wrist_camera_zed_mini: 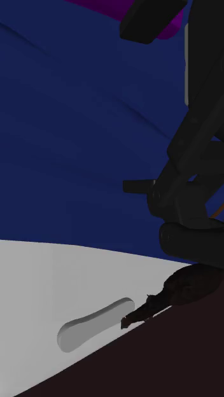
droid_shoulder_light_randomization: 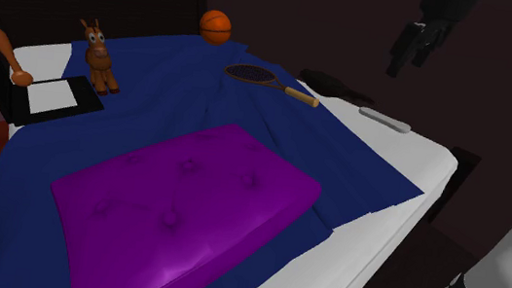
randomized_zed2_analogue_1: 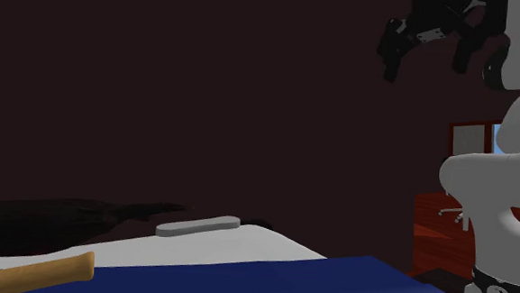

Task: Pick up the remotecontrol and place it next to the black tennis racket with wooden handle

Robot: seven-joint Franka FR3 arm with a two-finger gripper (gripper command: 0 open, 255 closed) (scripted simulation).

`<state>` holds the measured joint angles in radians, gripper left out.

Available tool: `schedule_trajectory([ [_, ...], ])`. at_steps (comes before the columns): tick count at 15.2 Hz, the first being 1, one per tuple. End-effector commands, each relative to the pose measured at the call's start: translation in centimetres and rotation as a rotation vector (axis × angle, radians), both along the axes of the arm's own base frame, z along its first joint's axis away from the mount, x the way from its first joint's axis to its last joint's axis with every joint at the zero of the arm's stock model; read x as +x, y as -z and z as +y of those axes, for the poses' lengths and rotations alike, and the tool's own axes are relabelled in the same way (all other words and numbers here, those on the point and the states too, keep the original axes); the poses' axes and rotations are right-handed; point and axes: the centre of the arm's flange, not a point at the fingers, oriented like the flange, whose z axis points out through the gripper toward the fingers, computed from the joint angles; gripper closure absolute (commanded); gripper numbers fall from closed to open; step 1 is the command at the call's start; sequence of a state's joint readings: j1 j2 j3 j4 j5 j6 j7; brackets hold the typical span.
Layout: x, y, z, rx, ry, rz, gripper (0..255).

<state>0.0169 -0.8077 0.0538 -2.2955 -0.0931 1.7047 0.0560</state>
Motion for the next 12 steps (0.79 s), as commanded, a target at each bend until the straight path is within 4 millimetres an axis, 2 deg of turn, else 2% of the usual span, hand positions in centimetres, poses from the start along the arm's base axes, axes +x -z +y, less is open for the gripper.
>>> schedule_trajectory([
  [1,0.0,0.0,0.0,0.000,0.000,0.000,0],
  [12,5.0,6.6,-12.4,0.023,-0.012,0.023,0],
])
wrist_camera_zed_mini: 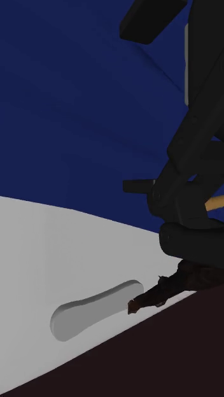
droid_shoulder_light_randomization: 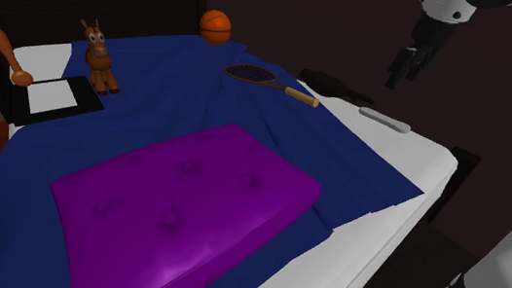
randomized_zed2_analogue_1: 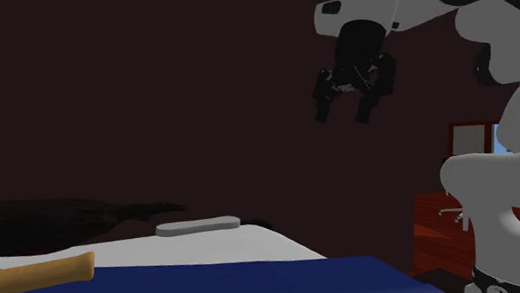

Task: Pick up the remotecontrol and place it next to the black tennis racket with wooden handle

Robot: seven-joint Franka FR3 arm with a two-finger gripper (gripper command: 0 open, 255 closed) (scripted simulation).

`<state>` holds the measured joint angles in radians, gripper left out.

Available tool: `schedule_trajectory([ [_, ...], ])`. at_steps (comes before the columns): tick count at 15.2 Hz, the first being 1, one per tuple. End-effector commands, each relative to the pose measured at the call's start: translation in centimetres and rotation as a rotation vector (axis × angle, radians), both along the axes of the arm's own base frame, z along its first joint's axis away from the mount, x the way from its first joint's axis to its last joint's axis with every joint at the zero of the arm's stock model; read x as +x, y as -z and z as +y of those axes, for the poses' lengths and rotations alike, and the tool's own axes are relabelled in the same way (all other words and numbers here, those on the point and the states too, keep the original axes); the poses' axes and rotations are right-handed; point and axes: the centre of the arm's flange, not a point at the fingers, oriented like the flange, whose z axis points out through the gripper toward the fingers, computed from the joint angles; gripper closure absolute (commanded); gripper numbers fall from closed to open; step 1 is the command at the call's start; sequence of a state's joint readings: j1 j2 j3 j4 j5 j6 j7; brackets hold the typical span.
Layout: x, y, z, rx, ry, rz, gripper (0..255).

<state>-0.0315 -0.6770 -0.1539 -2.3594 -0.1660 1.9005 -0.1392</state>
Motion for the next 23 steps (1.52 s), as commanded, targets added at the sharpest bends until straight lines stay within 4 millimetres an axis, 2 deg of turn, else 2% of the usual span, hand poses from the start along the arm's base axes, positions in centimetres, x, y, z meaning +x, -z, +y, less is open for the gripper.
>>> schedule_trajectory([
  [1,1.0,1.3,-2.4,0.003,-0.003,0.003,0],
  [23,11.1,15.8,-26.4,0.050,-0.027,0.050,0],
])
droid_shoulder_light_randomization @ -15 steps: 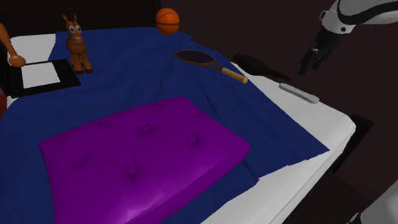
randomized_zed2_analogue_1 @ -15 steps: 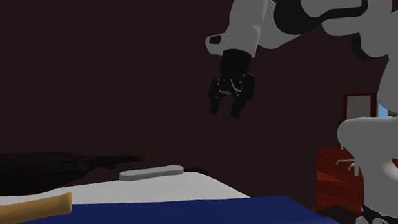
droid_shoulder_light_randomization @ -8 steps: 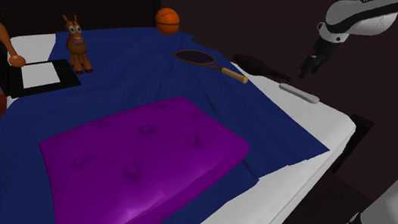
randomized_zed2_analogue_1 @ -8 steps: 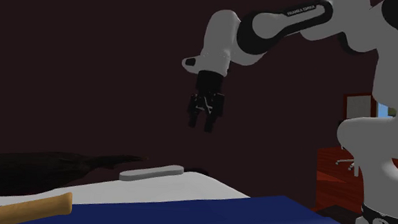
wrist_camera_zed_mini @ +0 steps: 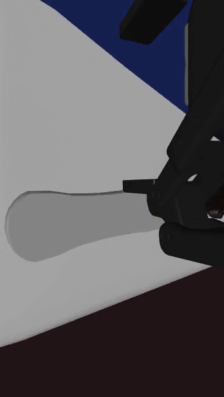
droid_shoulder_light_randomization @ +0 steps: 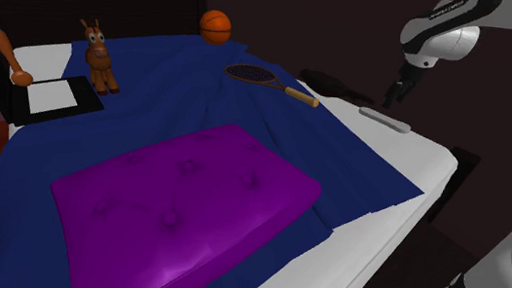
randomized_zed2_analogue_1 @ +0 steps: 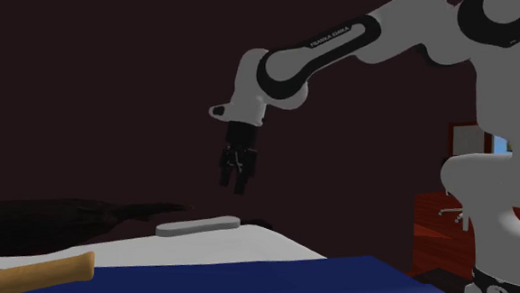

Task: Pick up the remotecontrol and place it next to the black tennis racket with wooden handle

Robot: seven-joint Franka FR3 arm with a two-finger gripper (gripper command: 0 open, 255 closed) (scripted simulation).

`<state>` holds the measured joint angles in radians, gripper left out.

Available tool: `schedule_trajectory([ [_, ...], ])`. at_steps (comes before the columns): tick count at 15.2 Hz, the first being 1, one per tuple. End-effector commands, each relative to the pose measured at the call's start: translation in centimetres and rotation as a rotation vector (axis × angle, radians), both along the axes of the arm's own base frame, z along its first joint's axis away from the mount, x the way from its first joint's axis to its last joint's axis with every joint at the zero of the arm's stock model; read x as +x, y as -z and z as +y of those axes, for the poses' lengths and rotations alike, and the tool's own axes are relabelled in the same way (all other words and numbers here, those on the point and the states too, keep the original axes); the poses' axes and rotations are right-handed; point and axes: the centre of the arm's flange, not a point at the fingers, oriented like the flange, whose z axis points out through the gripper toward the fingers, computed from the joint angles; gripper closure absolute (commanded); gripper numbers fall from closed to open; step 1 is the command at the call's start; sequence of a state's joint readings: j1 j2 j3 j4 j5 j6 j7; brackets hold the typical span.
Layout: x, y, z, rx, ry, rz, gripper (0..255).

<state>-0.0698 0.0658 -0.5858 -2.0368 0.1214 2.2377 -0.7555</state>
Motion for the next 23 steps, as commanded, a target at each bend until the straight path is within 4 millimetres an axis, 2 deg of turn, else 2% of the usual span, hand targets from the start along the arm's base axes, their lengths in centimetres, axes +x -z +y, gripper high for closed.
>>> schedule_trajectory([
  [1,1.1,1.5,-2.1,0.004,-0.004,0.003,0],
  [7,3.9,5.7,-8.5,0.017,-0.011,0.016,0],
  [15,4.5,9.8,-8.8,0.018,-0.011,0.016,0],
  [23,4.5,9.8,-8.8,0.018,-0.011,0.017,0],
])
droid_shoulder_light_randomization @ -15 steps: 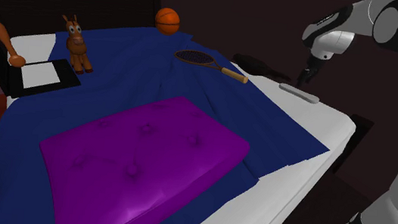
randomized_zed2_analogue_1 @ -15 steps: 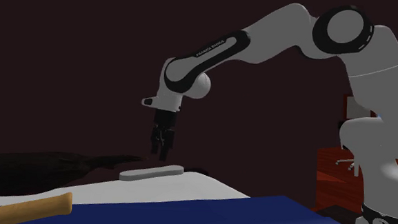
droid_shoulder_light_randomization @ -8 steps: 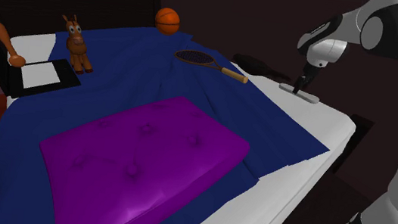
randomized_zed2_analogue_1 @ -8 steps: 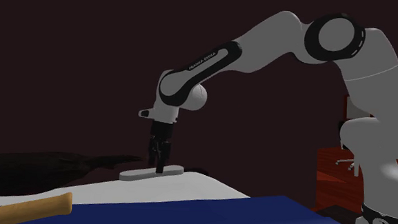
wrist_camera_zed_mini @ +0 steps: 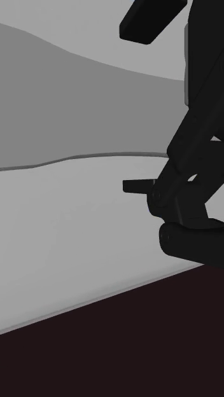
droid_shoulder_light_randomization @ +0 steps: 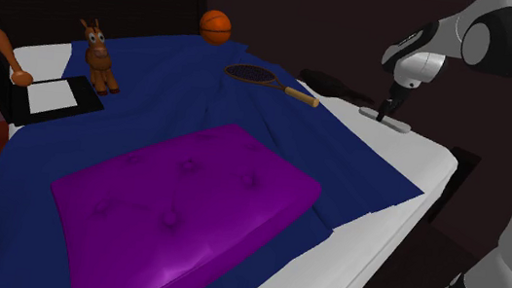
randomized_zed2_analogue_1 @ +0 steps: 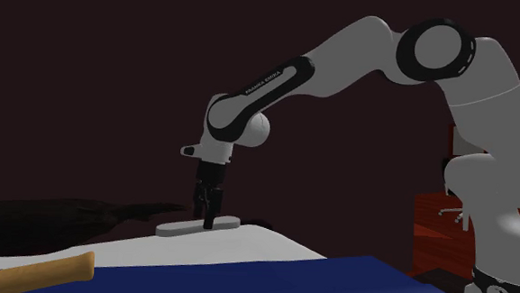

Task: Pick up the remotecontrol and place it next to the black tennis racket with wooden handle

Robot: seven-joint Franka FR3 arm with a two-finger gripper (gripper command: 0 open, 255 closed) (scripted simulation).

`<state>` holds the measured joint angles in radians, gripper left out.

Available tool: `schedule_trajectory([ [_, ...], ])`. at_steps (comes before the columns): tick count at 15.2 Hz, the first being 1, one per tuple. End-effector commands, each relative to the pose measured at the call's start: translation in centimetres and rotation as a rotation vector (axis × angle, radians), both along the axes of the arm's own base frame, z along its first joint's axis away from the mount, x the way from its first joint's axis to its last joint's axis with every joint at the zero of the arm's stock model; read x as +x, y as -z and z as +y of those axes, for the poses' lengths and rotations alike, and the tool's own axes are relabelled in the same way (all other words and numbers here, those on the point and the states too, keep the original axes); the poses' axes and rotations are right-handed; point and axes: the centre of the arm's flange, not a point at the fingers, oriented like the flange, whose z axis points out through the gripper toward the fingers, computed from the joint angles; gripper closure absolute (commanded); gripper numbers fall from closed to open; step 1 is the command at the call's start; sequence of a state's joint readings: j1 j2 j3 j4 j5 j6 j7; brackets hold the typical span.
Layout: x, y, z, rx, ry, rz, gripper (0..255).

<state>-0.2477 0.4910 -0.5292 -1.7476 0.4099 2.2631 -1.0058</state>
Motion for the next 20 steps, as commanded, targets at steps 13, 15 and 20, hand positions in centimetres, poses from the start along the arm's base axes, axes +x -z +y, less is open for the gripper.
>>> schedule_trajectory([
  [13,0.0,-1.6,0.0,0.000,0.000,0.000,255],
  [15,0.0,-2.6,0.0,0.000,0.000,0.000,255],
  [20,0.0,-5.3,0.0,0.000,0.000,0.000,255],
])
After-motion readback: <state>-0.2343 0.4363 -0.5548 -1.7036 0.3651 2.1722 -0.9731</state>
